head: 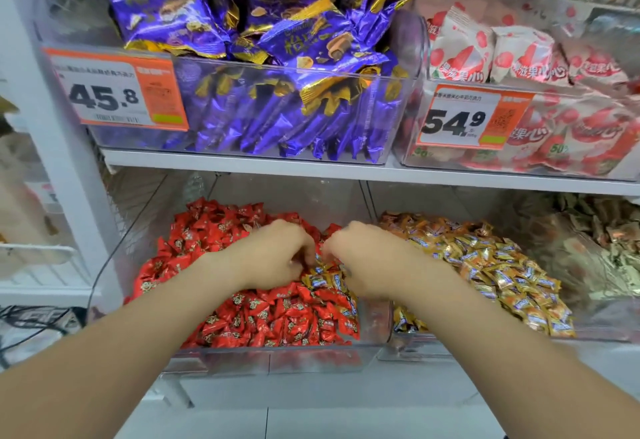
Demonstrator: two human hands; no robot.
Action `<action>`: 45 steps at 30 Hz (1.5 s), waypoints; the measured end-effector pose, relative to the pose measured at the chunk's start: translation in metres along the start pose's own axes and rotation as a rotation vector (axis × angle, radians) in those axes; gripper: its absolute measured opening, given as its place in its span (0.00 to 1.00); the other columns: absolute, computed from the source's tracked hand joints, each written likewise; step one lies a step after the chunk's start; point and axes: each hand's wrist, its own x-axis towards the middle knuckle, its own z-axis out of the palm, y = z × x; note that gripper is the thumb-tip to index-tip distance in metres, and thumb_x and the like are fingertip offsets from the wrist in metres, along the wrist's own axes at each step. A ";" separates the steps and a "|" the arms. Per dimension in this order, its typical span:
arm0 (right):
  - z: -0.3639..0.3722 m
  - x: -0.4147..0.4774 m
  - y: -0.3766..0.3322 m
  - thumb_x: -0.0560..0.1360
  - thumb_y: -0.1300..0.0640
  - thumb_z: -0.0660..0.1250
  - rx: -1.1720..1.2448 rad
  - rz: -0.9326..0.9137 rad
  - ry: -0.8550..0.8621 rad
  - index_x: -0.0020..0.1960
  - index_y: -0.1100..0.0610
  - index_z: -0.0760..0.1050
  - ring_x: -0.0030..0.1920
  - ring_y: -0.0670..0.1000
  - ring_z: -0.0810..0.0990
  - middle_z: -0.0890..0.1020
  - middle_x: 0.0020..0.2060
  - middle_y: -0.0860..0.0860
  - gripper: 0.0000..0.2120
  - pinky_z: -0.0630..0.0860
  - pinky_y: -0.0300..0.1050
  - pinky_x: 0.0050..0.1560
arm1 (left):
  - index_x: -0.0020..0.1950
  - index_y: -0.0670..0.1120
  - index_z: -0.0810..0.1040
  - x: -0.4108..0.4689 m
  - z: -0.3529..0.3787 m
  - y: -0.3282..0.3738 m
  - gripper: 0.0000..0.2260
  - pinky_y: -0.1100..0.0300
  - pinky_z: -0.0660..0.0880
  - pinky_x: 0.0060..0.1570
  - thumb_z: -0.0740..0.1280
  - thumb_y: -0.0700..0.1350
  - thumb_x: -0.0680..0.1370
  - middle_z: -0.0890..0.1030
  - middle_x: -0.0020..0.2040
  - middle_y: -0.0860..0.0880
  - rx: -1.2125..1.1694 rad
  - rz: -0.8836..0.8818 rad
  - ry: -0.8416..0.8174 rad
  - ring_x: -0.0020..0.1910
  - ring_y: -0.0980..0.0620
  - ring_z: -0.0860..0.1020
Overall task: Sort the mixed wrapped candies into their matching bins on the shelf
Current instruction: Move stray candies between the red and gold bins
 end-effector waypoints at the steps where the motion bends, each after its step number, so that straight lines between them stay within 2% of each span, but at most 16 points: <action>1: -0.001 0.004 -0.003 0.75 0.65 0.69 -0.049 0.025 -0.027 0.51 0.55 0.70 0.48 0.58 0.78 0.66 0.39 0.50 0.11 0.72 0.50 0.43 | 0.50 0.52 0.86 0.001 0.004 -0.001 0.09 0.54 0.80 0.56 0.70 0.42 0.73 0.85 0.48 0.56 -0.062 -0.027 -0.070 0.49 0.56 0.82; 4: 0.000 0.016 -0.012 0.77 0.70 0.67 -0.123 0.077 -0.123 0.52 0.55 0.67 0.46 0.58 0.71 0.66 0.42 0.52 0.13 0.72 0.52 0.44 | 0.51 0.53 0.85 0.005 0.006 -0.011 0.09 0.52 0.82 0.51 0.71 0.45 0.72 0.84 0.44 0.56 -0.050 -0.117 -0.139 0.45 0.55 0.82; 7: 0.009 0.029 -0.022 0.76 0.69 0.72 -0.126 0.116 -0.332 0.63 0.60 0.77 0.55 0.60 0.80 0.77 0.59 0.56 0.17 0.78 0.53 0.49 | 0.61 0.52 0.81 0.009 0.002 -0.017 0.20 0.49 0.83 0.49 0.72 0.52 0.69 0.83 0.47 0.52 0.041 -0.172 -0.195 0.47 0.50 0.83; 10: 0.033 0.046 -0.031 0.71 0.60 0.82 -0.208 0.082 -0.478 0.75 0.63 0.72 0.68 0.60 0.77 0.75 0.71 0.57 0.36 0.80 0.53 0.62 | 0.70 0.49 0.74 0.012 -0.003 -0.013 0.31 0.50 0.83 0.49 0.73 0.55 0.68 0.83 0.46 0.51 0.025 -0.209 -0.312 0.45 0.51 0.83; 13: 0.047 0.060 -0.031 0.66 0.54 0.85 -0.203 0.126 -0.488 0.83 0.65 0.55 0.74 0.62 0.72 0.66 0.78 0.58 0.57 0.78 0.54 0.68 | 0.79 0.48 0.65 0.015 -0.013 -0.009 0.45 0.50 0.79 0.63 0.77 0.59 0.65 0.79 0.66 0.50 0.050 -0.253 -0.482 0.62 0.49 0.80; 15: 0.046 0.060 -0.032 0.66 0.51 0.86 -0.159 0.170 -0.496 0.81 0.64 0.61 0.70 0.58 0.77 0.70 0.76 0.57 0.53 0.81 0.51 0.64 | 0.82 0.49 0.61 0.014 -0.017 -0.010 0.53 0.49 0.75 0.70 0.79 0.62 0.61 0.71 0.76 0.49 0.076 -0.256 -0.540 0.71 0.47 0.74; 17: 0.044 0.056 -0.035 0.69 0.54 0.84 0.068 0.274 -0.514 0.71 0.63 0.72 0.49 0.50 0.88 0.84 0.60 0.54 0.36 0.85 0.46 0.45 | 0.83 0.50 0.59 0.011 -0.018 -0.012 0.56 0.51 0.71 0.73 0.82 0.62 0.61 0.68 0.79 0.50 0.073 -0.227 -0.554 0.75 0.47 0.71; 19: 0.046 0.056 -0.037 0.70 0.57 0.82 0.274 0.358 -0.469 0.61 0.58 0.75 0.30 0.46 0.83 0.86 0.42 0.50 0.24 0.81 0.42 0.32 | 0.83 0.53 0.60 0.005 -0.018 -0.014 0.54 0.53 0.72 0.72 0.83 0.59 0.63 0.68 0.79 0.51 0.034 -0.182 -0.512 0.74 0.50 0.72; 20: 0.046 0.054 -0.036 0.69 0.57 0.81 0.339 0.372 -0.414 0.58 0.57 0.75 0.29 0.46 0.82 0.85 0.39 0.49 0.22 0.81 0.42 0.33 | 0.82 0.55 0.62 0.002 -0.019 -0.014 0.52 0.55 0.72 0.71 0.83 0.57 0.63 0.69 0.77 0.52 0.003 -0.166 -0.477 0.72 0.51 0.73; 23: 0.040 0.053 -0.031 0.69 0.61 0.81 0.632 0.394 -0.260 0.66 0.57 0.74 0.41 0.51 0.87 0.86 0.47 0.52 0.29 0.86 0.48 0.47 | 0.82 0.54 0.62 -0.010 -0.020 -0.020 0.50 0.61 0.70 0.69 0.84 0.54 0.65 0.69 0.77 0.53 -0.067 -0.138 -0.360 0.72 0.52 0.72; 25: 0.036 0.051 -0.027 0.68 0.66 0.81 0.905 0.400 -0.149 0.74 0.58 0.72 0.41 0.54 0.87 0.85 0.49 0.56 0.37 0.86 0.50 0.46 | 0.79 0.53 0.67 -0.017 -0.020 -0.026 0.46 0.63 0.70 0.65 0.84 0.53 0.65 0.73 0.74 0.53 -0.121 -0.111 -0.265 0.68 0.53 0.74; 27: 0.036 0.049 -0.022 0.66 0.69 0.83 1.088 0.364 -0.045 0.71 0.59 0.76 0.40 0.52 0.86 0.86 0.49 0.57 0.35 0.87 0.54 0.48 | 0.71 0.55 0.72 -0.025 -0.021 -0.033 0.39 0.60 0.74 0.61 0.83 0.55 0.63 0.78 0.65 0.56 -0.183 -0.072 -0.159 0.60 0.55 0.77; 31: 0.041 0.049 -0.022 0.64 0.69 0.84 1.158 0.290 -0.005 0.66 0.55 0.80 0.46 0.52 0.85 0.85 0.58 0.56 0.33 0.85 0.57 0.55 | 0.72 0.56 0.71 -0.039 -0.029 -0.035 0.39 0.63 0.73 0.61 0.76 0.54 0.61 0.76 0.64 0.60 -0.319 -0.024 -0.040 0.60 0.62 0.76; 35: 0.041 0.051 -0.023 0.66 0.67 0.81 1.209 0.268 0.046 0.55 0.49 0.83 0.44 0.53 0.85 0.87 0.49 0.55 0.22 0.83 0.65 0.57 | 0.67 0.54 0.78 -0.039 -0.032 -0.030 0.27 0.59 0.77 0.62 0.77 0.47 0.67 0.83 0.59 0.60 -0.506 0.034 0.062 0.59 0.61 0.81; 39: 0.039 0.048 -0.022 0.75 0.69 0.76 1.325 0.271 -0.031 0.64 0.58 0.77 0.46 0.62 0.88 0.87 0.44 0.62 0.20 0.83 0.65 0.59 | 0.63 0.56 0.80 -0.038 -0.026 -0.035 0.23 0.59 0.79 0.57 0.82 0.51 0.70 0.84 0.51 0.61 -0.314 0.027 0.122 0.51 0.64 0.81; 45: 0.033 0.042 -0.018 0.73 0.76 0.74 1.382 0.297 -0.040 0.60 0.60 0.80 0.47 0.62 0.89 0.85 0.50 0.66 0.19 0.85 0.58 0.56 | 0.58 0.59 0.80 -0.037 -0.022 -0.040 0.15 0.53 0.77 0.60 0.79 0.55 0.73 0.82 0.50 0.61 -0.106 -0.001 0.073 0.54 0.61 0.78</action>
